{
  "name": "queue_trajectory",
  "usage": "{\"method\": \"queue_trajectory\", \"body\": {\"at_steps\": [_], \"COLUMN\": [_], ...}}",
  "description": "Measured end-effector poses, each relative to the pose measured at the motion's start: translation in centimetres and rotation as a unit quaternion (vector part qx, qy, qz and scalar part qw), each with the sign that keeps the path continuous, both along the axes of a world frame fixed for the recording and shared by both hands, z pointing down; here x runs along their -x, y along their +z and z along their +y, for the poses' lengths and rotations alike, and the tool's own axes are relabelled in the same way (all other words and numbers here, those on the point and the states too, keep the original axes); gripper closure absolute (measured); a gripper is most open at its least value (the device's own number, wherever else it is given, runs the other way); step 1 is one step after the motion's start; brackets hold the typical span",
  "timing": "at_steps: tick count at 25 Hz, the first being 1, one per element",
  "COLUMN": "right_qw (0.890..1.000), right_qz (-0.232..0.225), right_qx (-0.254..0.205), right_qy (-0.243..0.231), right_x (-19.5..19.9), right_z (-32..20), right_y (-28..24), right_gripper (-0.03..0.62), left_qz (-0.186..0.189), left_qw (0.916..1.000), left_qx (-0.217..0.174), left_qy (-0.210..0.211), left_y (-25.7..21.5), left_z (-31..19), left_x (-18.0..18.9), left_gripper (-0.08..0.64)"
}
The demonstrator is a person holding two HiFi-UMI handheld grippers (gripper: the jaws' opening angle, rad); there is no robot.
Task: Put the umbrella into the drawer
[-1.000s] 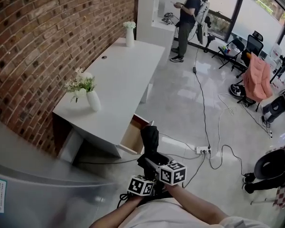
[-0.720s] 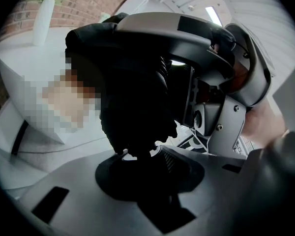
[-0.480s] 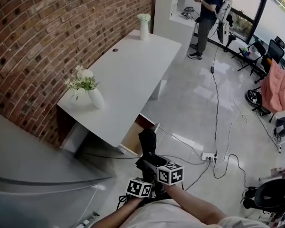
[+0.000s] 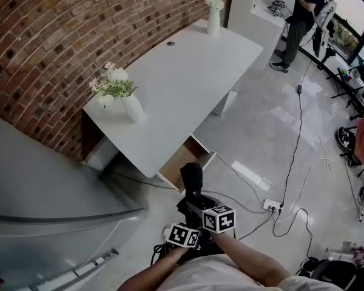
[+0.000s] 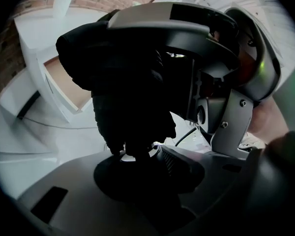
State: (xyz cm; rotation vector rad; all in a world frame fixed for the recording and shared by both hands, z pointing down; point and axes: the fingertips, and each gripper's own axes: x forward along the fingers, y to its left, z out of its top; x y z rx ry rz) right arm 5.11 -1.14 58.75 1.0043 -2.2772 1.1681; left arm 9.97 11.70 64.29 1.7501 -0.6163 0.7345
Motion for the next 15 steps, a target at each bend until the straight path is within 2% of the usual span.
{"method": "queue_trajectory", "body": {"at_steps": [4, 9, 15], "right_qw": [0.999, 0.997, 0.993], "right_qz": [0.005, 0.014, 0.028], "right_qx": [0.01, 0.01, 0.01], "right_qy": [-0.039, -0.081, -0.118], "right_x": [0.3, 0.7, 1.1], "right_z": [-0.9, -3.2, -5.9], "right_y": [2.0, 3.6, 6.3], "right_gripper": [0.325, 0.325, 0.325], "left_qz": [-0.022, -0.061, -0.061], "left_qw": [0.9995, 0.9978, 0.9951], "left_qx": [0.021, 0.017, 0.031], "left_qy": [-0.012, -0.02, -0.071], "left_y": [2.1, 4.5, 7.0], "left_z": [-0.9, -3.4, -6.5], "left_x": [-0.2, 0.2, -0.3], "left_gripper": [0.425, 0.425, 0.425]}}
